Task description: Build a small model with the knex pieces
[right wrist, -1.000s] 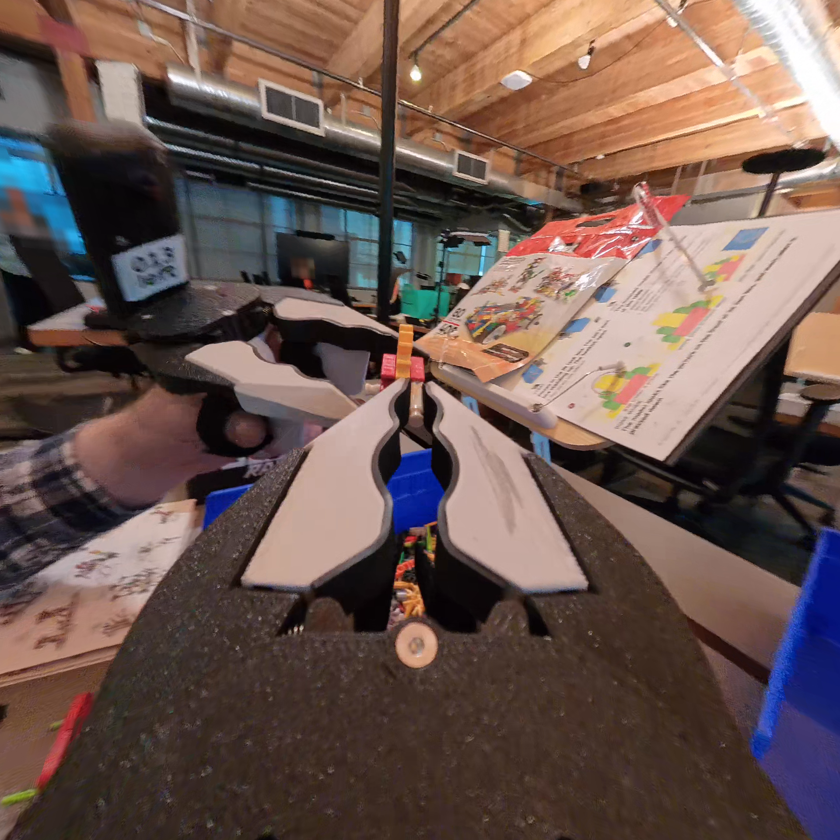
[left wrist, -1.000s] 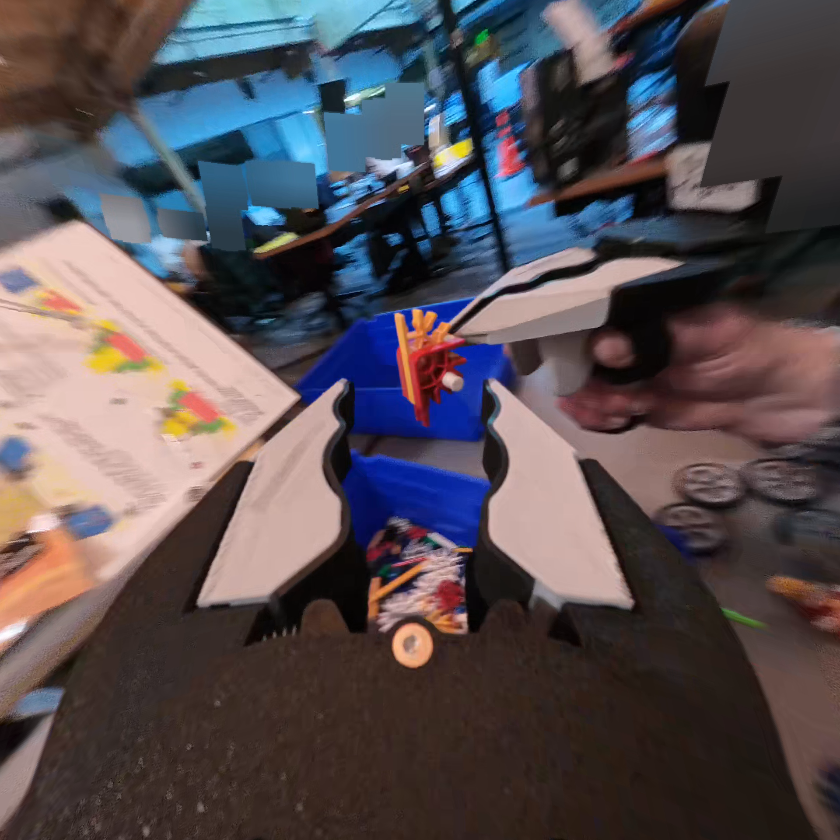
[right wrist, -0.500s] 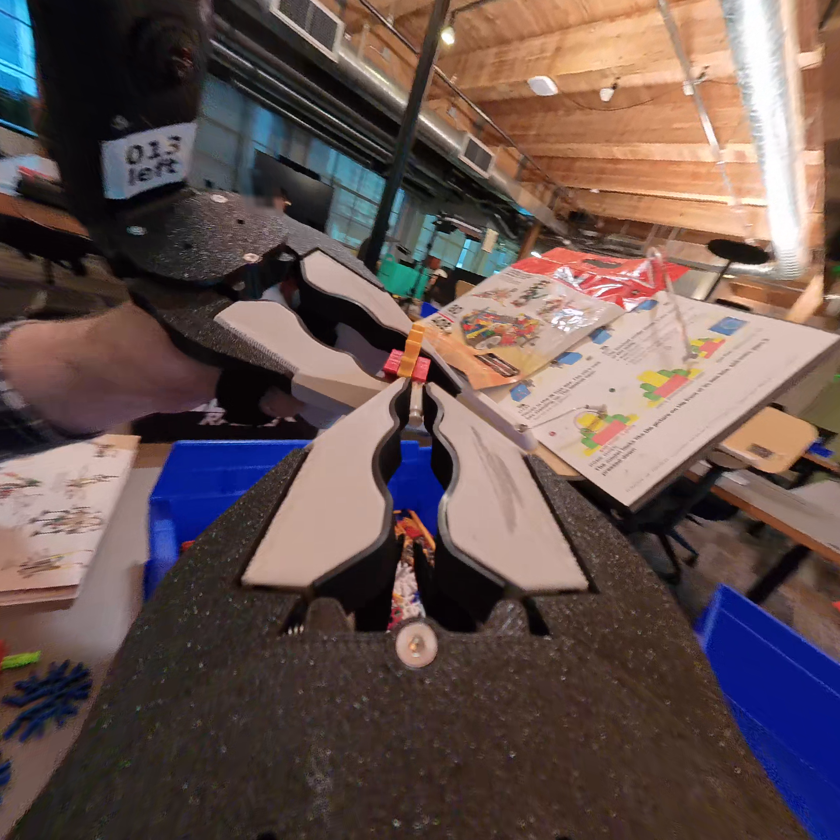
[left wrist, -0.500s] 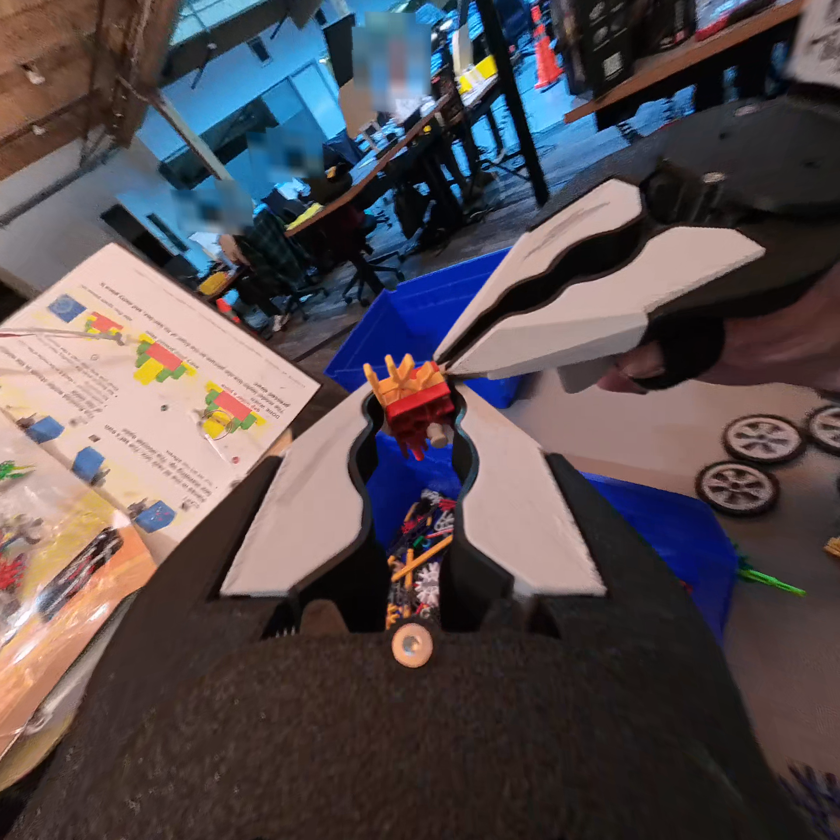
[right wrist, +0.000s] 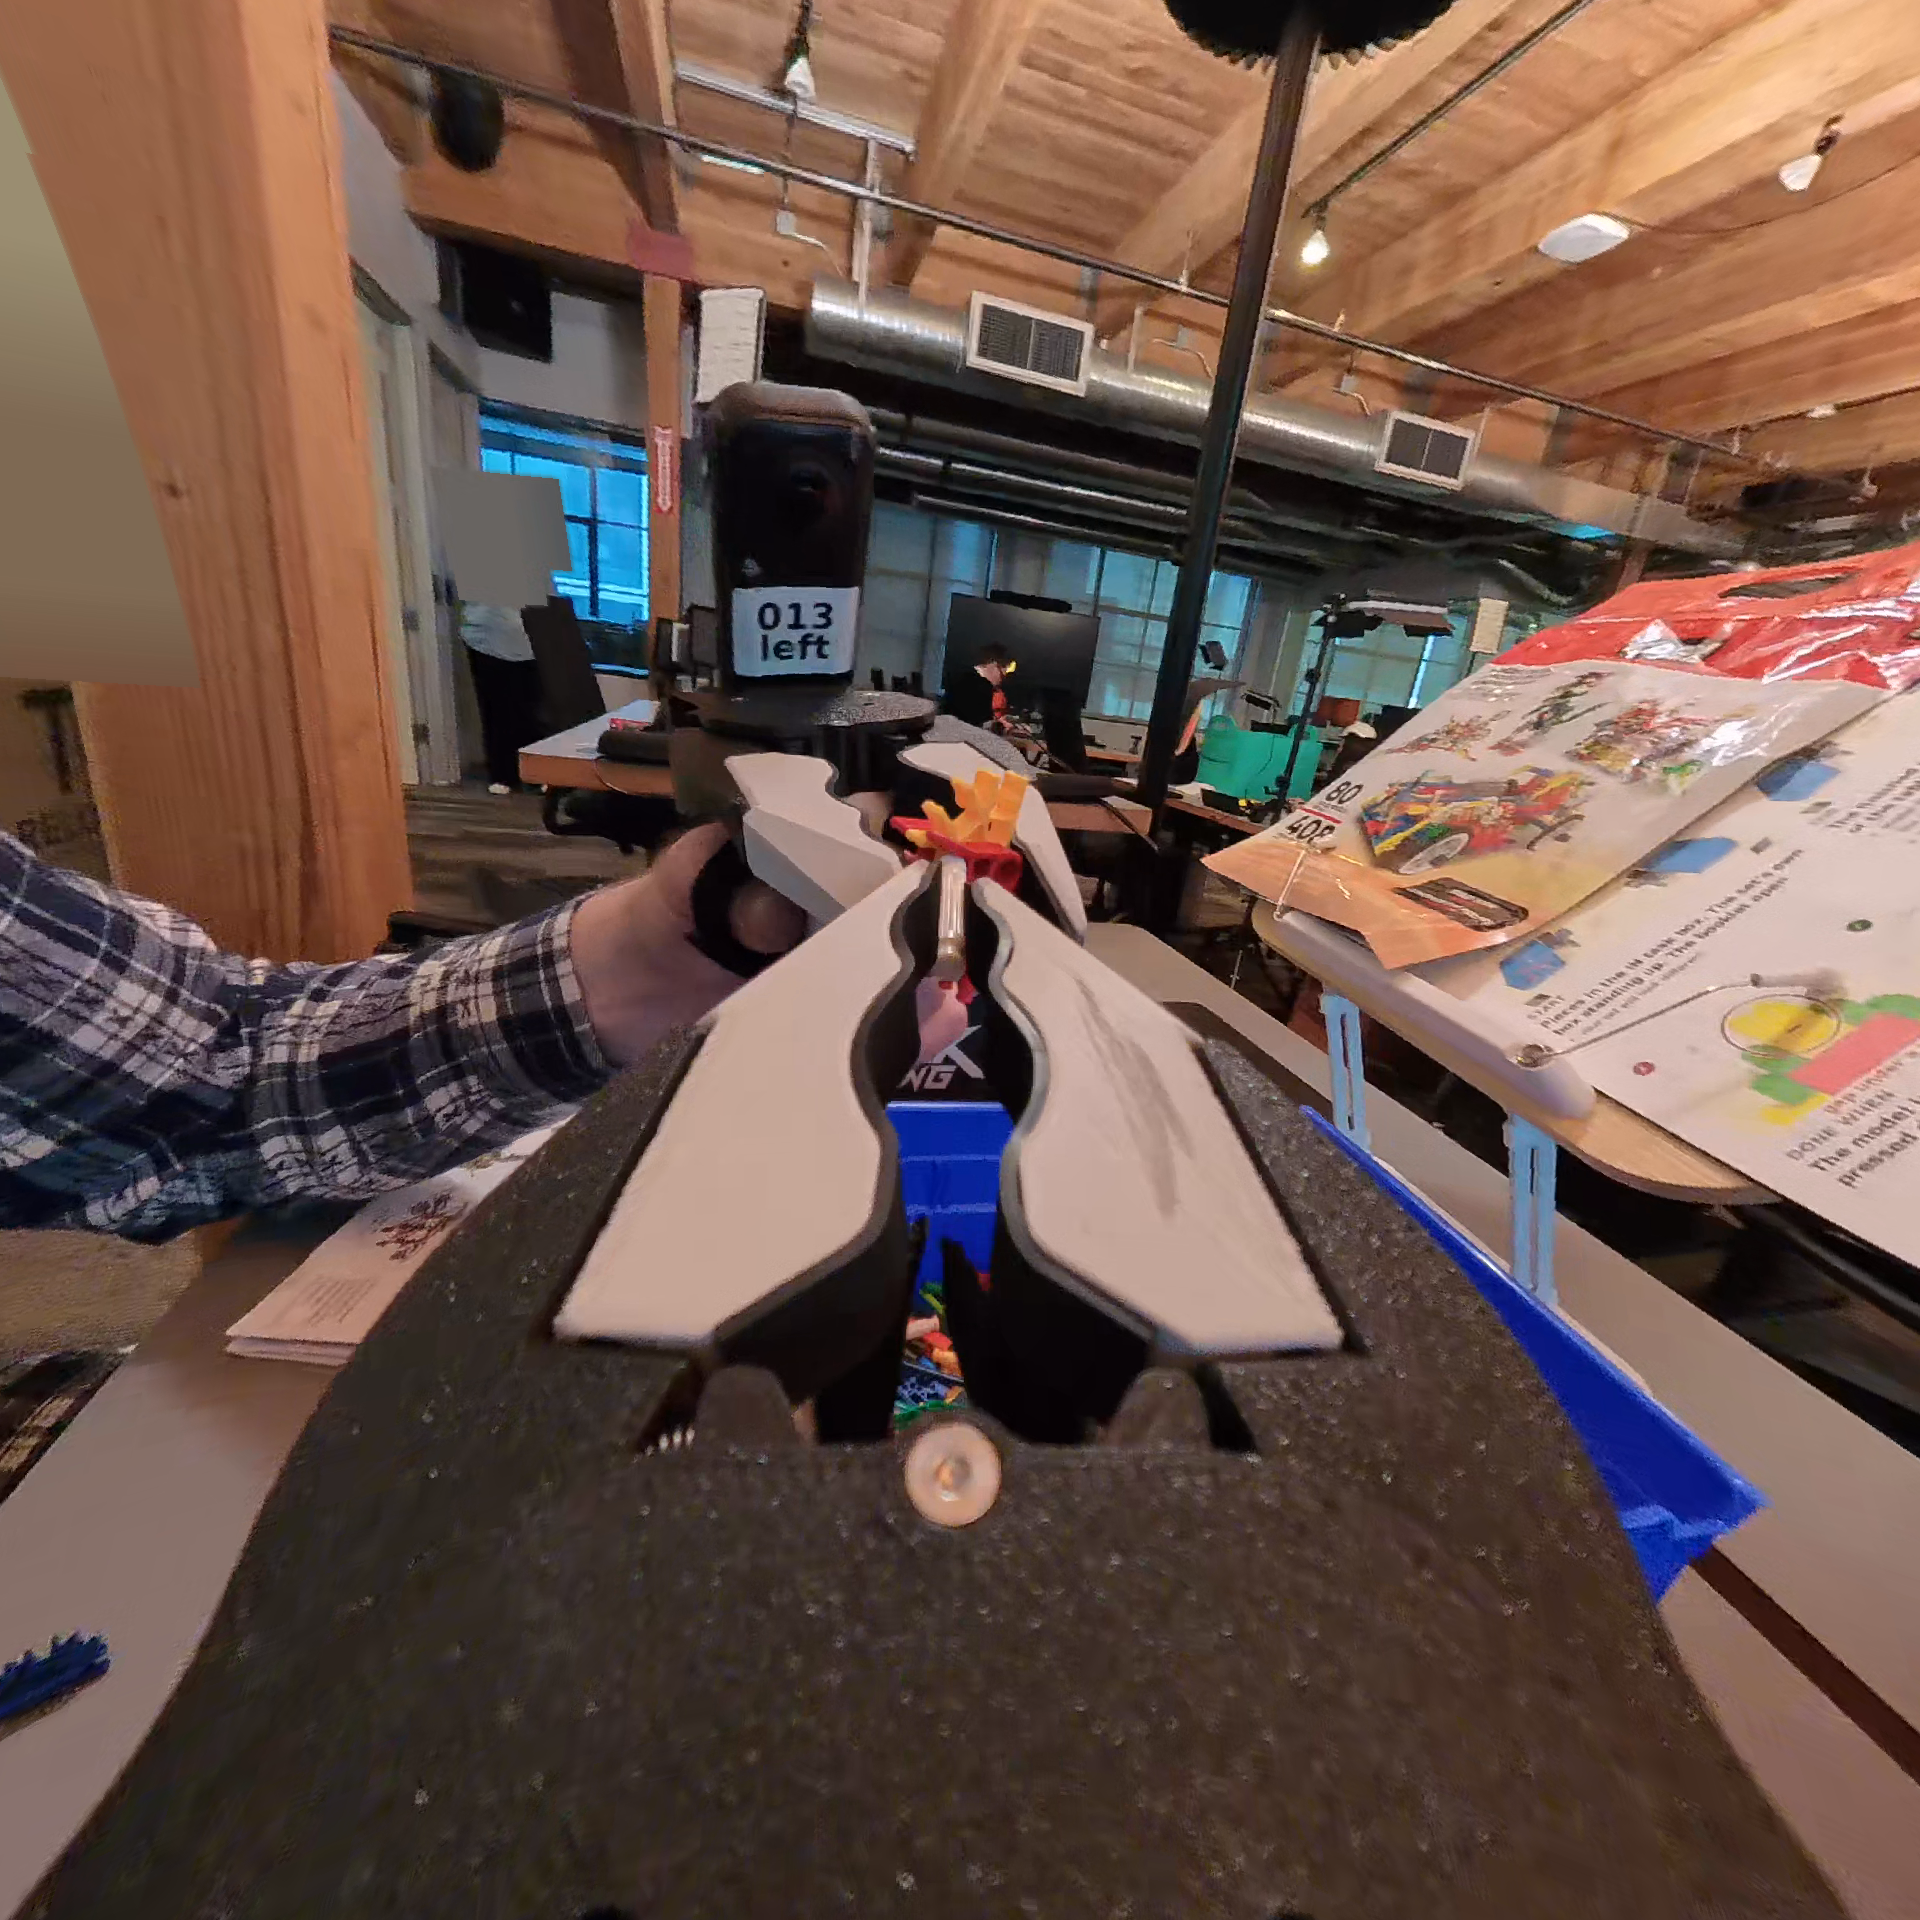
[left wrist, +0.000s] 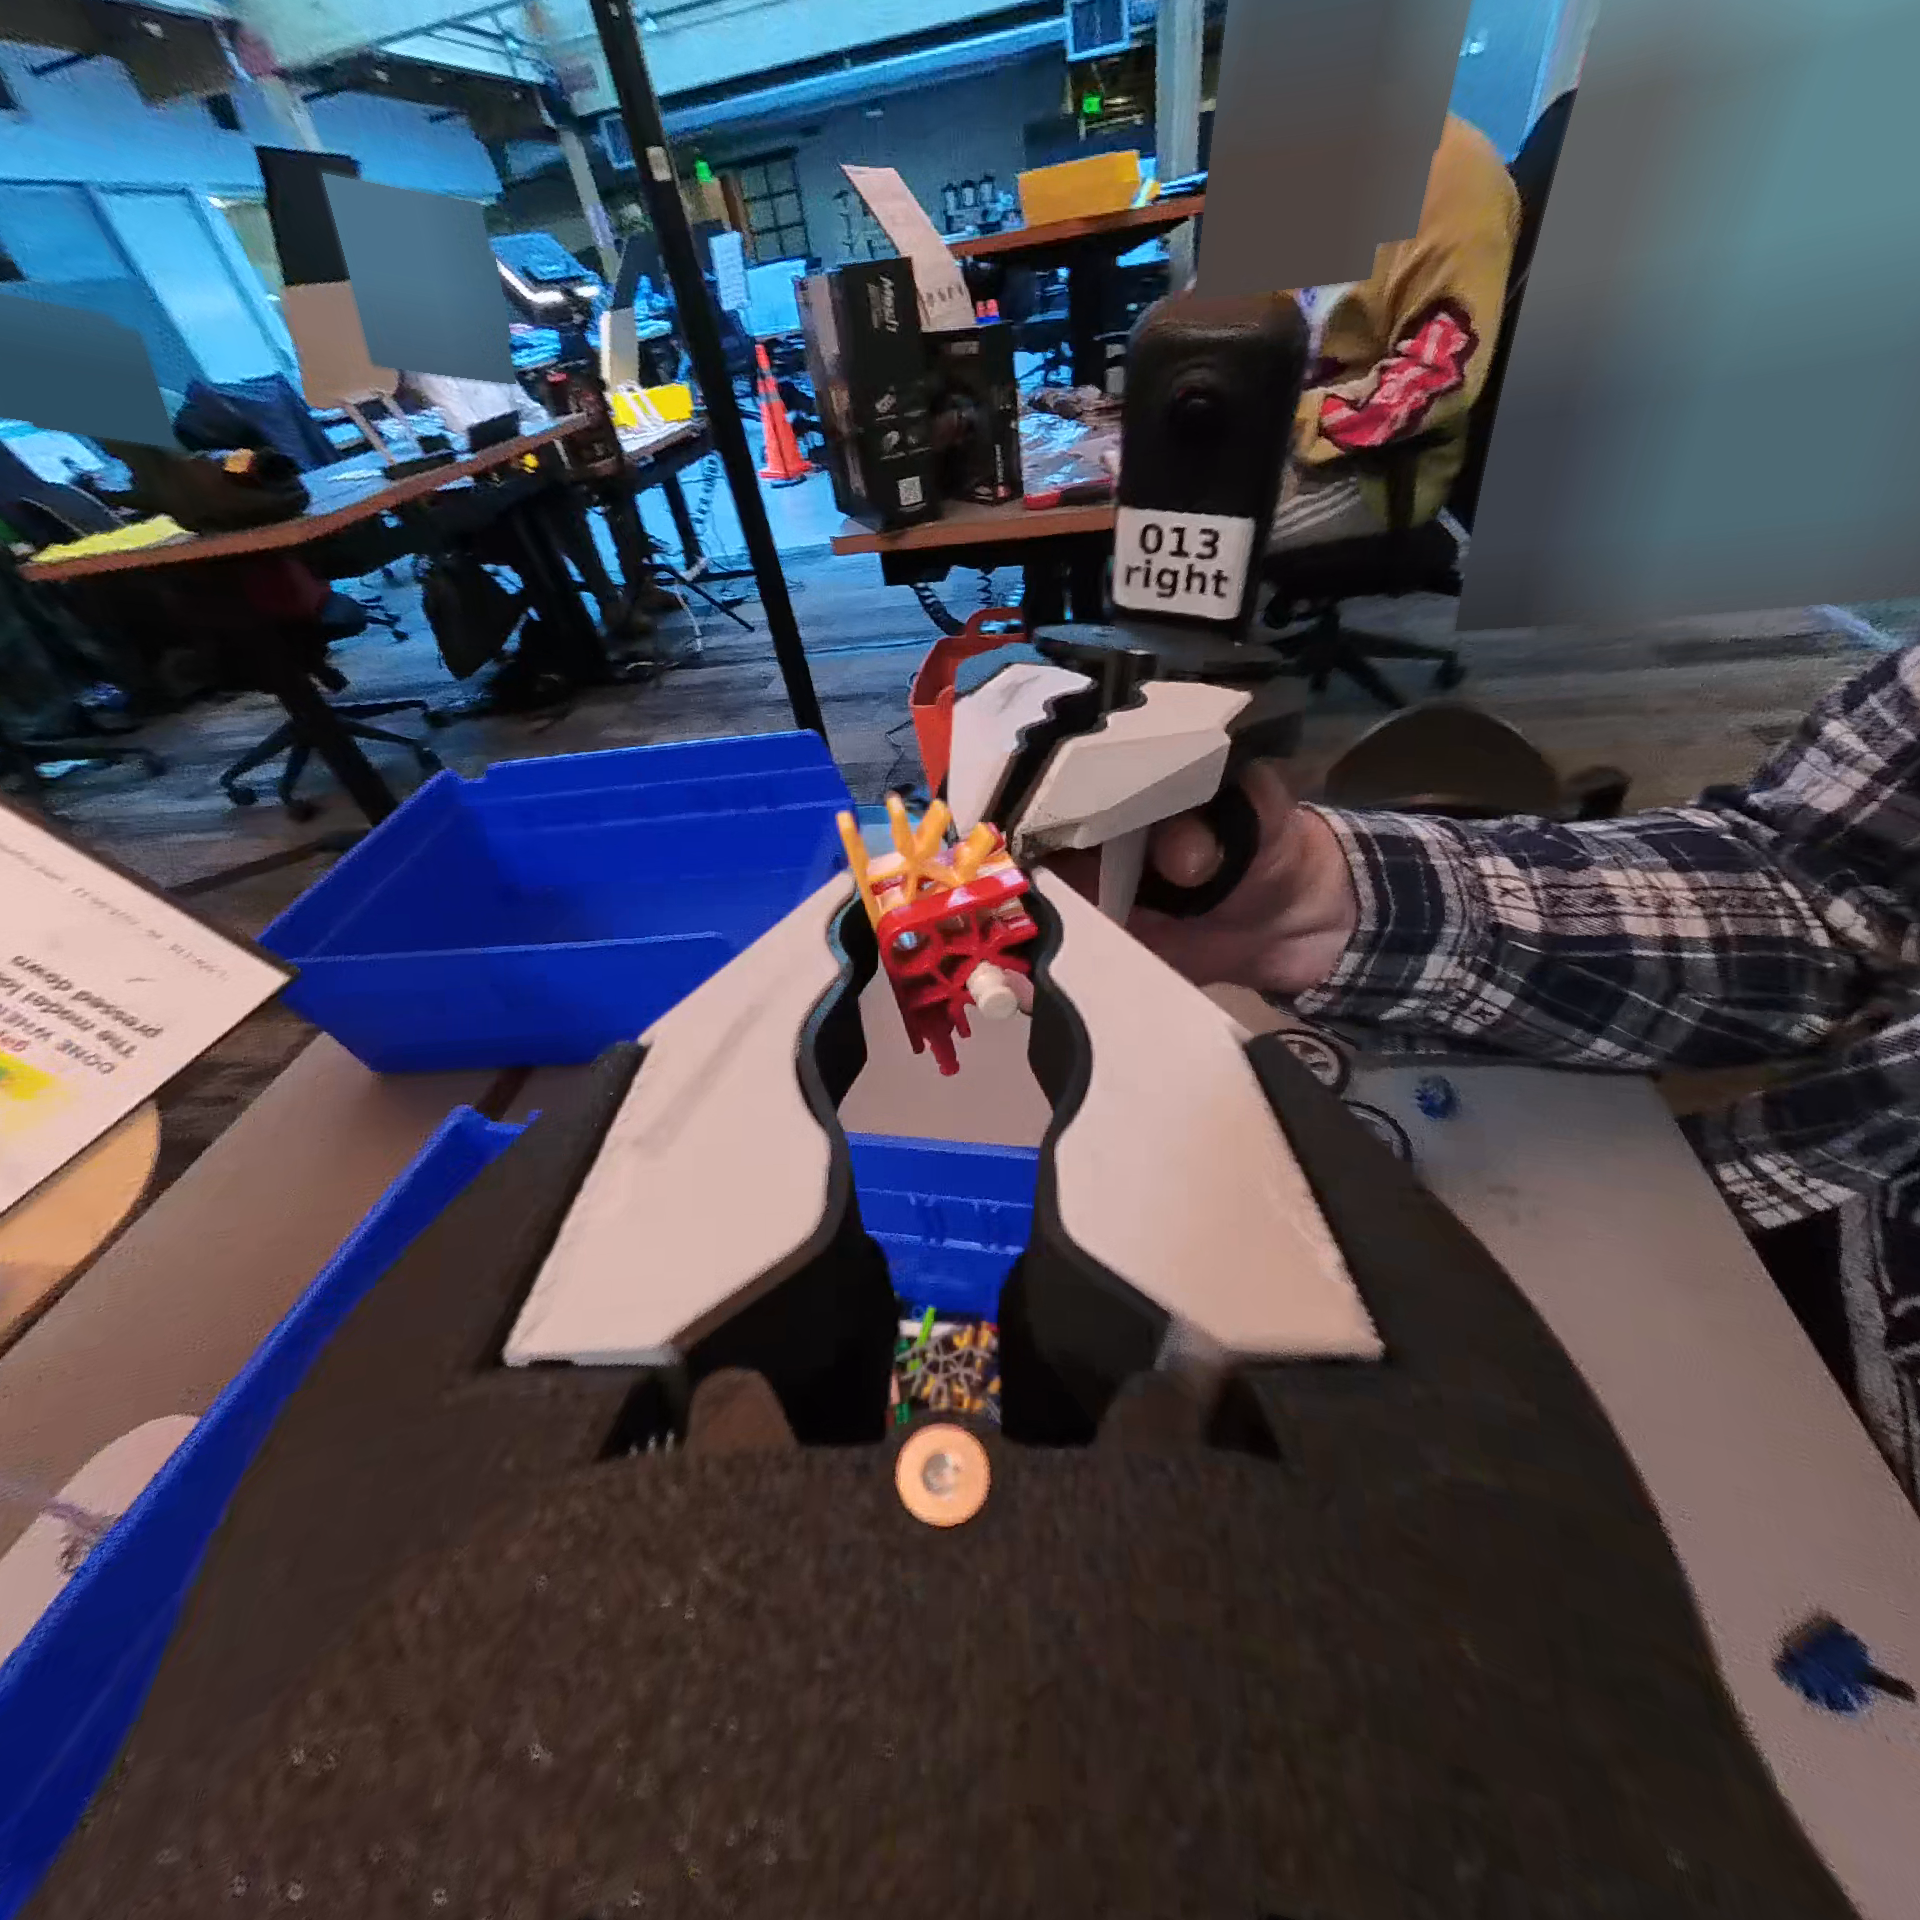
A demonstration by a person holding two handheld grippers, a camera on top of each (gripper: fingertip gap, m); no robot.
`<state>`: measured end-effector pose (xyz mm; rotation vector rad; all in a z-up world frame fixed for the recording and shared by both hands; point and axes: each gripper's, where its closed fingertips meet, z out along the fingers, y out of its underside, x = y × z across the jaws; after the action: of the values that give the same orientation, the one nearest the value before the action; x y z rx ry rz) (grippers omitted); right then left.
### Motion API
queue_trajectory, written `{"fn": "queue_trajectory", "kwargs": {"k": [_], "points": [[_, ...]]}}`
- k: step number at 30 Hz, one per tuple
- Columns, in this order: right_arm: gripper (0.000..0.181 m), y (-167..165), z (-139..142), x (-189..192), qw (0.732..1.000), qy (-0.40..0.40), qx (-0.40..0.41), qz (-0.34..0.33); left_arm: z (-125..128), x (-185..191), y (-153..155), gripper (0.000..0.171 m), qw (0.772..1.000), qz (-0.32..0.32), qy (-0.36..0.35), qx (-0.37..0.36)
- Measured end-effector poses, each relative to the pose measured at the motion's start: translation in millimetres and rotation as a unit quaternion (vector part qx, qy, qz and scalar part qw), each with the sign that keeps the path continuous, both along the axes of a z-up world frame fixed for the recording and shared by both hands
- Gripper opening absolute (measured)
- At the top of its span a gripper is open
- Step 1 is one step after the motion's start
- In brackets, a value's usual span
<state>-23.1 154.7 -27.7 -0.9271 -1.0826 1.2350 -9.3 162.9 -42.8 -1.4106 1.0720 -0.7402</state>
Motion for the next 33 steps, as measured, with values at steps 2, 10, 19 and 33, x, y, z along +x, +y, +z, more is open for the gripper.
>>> {"fn": "queue_trajectory", "kwargs": {"k": [2, 10, 19, 33], "points": [[0.001, -5, -1, 0, 1.0, -0.004, -0.004, 0.024, -1, 2, -9, 0.023, 0.999, -0.043, -0.013, -0.028], [0.002, -21, -7, 2, 0.99, 0.009, -0.052, 0.134, -5, 5, -27, 0.024, 0.988, -0.131, -0.033, -0.07], [0.002, -33, -20, -8, 0.987, -0.031, -0.037, 0.153, -24, -6, -42, 0.024, 0.983, -0.156, 0.044, -0.081], [0.001, -33, -50, -21, 0.986, -0.12, 0.009, 0.115, -60, -28, -33, 0.023, 0.969, -0.058, 0.24, -0.026]]}}
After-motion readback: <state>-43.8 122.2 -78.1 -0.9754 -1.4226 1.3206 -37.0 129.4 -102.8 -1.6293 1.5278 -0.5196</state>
